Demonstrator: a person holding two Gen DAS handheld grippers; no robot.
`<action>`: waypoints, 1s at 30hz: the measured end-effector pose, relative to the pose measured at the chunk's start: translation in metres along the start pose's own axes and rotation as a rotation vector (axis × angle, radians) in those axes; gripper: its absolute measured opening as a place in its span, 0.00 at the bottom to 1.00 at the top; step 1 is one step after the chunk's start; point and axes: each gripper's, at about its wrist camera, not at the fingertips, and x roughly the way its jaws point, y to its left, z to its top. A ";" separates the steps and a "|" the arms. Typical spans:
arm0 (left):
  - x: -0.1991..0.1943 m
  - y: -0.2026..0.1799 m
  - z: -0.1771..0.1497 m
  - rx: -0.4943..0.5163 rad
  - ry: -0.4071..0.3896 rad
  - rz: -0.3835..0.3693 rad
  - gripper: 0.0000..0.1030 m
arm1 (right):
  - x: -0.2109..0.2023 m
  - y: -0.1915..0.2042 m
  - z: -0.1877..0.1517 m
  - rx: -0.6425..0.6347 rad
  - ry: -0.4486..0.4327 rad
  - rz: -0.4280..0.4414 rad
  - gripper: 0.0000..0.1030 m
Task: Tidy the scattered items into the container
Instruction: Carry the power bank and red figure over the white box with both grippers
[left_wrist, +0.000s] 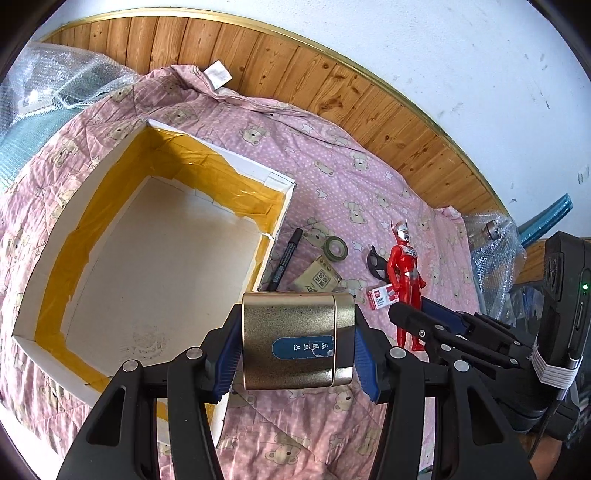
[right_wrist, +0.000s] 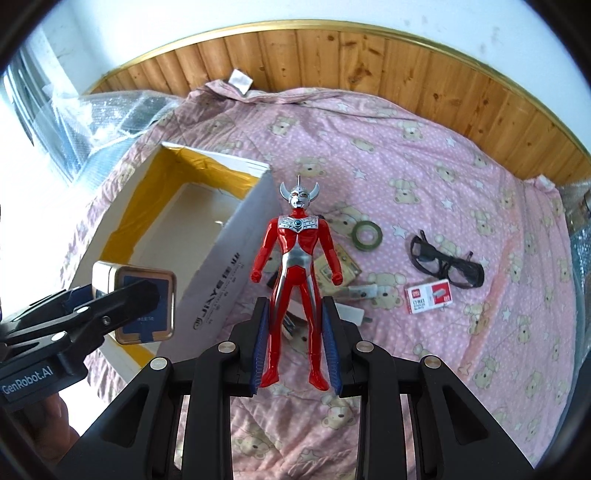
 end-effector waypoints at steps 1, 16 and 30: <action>-0.002 0.003 0.001 -0.007 -0.005 0.003 0.53 | 0.000 0.004 0.003 -0.012 0.000 -0.002 0.28; -0.015 0.053 0.005 -0.113 -0.034 0.036 0.53 | 0.007 0.058 0.027 -0.145 -0.002 0.016 0.28; -0.018 0.096 0.000 -0.193 -0.029 0.064 0.53 | 0.014 0.089 0.047 -0.175 0.008 0.092 0.28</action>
